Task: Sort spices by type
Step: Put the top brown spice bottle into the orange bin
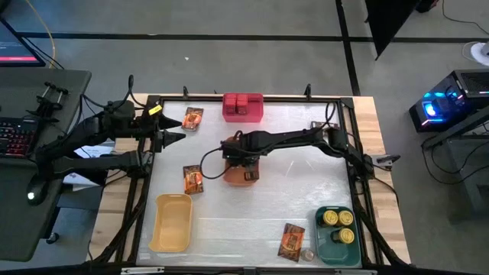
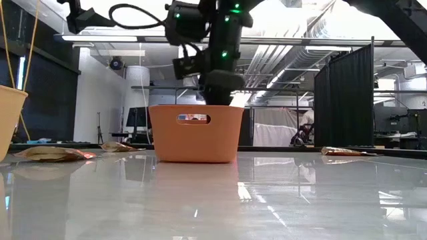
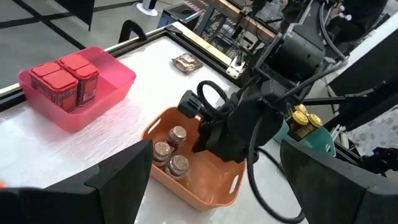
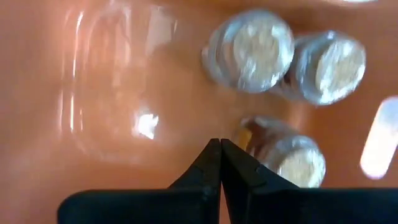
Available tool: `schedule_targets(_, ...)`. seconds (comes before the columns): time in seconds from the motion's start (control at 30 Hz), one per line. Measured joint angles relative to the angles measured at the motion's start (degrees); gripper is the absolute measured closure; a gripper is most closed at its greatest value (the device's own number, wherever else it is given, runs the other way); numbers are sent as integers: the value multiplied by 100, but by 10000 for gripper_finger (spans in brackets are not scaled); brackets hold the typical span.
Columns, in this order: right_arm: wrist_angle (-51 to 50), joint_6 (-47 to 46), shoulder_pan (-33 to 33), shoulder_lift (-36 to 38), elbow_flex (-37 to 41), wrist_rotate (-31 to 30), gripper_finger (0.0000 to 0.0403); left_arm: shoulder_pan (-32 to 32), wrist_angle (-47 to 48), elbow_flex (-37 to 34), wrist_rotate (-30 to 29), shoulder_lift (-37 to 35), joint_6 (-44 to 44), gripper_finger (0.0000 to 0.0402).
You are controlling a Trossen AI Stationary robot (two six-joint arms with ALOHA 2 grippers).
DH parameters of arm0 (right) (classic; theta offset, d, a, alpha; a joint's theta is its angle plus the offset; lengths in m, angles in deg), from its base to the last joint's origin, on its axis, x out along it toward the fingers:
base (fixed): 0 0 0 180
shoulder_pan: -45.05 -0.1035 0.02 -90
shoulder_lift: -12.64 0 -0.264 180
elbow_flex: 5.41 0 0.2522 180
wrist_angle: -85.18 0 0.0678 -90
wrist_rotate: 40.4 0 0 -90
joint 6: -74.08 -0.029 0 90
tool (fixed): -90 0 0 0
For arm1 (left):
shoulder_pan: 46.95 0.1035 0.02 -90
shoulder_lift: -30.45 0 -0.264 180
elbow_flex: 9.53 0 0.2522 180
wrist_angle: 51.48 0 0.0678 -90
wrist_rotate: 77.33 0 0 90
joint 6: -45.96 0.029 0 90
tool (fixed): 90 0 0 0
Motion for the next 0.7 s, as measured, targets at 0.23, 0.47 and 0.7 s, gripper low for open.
schedule_targets(0.23,-348,41,232,32,0,17,403,0,-1,0,-16,0,72,65)
schedule_targets(0.47,-663,169,308,32,0,-31,403,-1,1,-2,-32,0,115,65)
schedule_targets(0.7,-689,368,303,32,0,-107,403,-1,2,-2,-39,0,116,65)
